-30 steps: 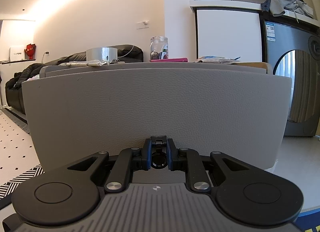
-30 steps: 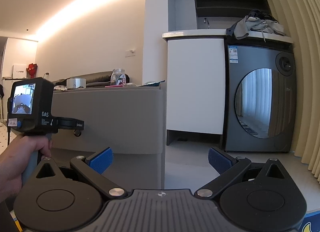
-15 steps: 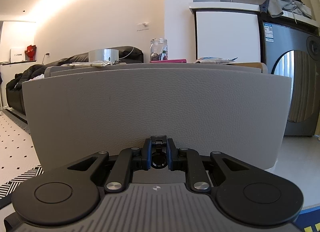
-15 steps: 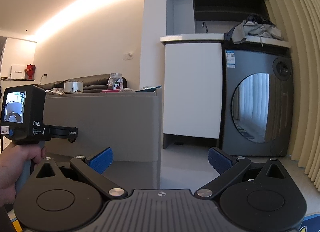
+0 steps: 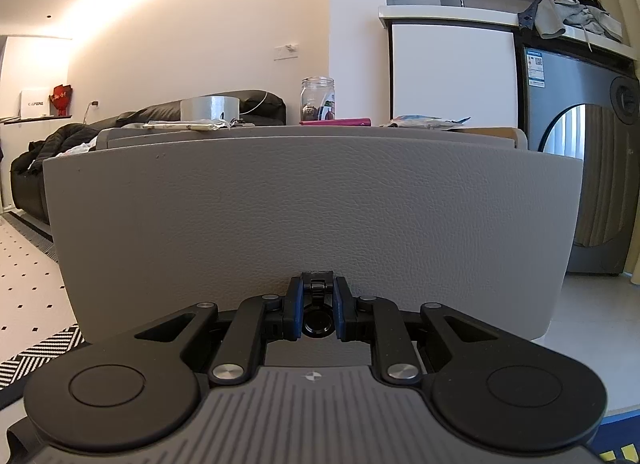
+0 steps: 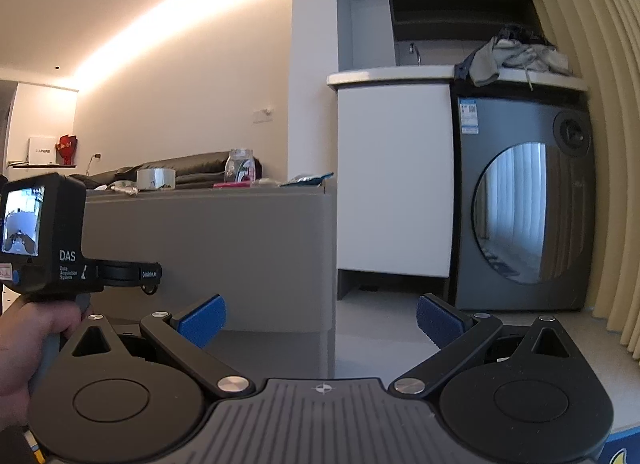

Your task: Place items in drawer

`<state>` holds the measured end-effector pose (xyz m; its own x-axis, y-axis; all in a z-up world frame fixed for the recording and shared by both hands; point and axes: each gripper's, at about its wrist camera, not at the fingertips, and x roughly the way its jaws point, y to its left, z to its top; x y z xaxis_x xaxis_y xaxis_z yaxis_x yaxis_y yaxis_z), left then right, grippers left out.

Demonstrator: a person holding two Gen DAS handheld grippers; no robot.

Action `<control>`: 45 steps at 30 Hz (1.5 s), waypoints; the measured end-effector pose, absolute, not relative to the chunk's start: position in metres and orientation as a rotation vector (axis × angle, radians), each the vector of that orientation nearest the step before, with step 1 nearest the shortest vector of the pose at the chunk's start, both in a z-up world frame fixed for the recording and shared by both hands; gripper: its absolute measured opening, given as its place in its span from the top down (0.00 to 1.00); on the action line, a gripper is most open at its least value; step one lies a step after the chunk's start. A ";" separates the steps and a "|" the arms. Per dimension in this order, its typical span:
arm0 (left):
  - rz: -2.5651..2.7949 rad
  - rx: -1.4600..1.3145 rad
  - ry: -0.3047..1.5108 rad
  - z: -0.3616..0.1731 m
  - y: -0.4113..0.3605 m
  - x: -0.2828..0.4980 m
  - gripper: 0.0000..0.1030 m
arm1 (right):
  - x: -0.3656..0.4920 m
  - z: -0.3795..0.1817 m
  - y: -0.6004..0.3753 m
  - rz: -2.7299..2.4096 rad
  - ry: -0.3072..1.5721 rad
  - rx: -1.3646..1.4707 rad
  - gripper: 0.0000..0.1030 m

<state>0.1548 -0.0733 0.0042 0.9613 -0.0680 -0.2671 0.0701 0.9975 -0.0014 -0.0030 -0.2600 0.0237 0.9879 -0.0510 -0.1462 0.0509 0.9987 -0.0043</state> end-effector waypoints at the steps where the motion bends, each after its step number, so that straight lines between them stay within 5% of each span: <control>1: -0.069 0.010 0.270 0.004 -0.073 0.153 0.84 | -0.003 0.023 -0.260 -0.050 0.150 0.001 0.00; 45: -0.095 0.023 0.302 0.010 -0.066 0.090 0.84 | -0.004 0.025 -0.261 -0.031 0.149 0.018 0.00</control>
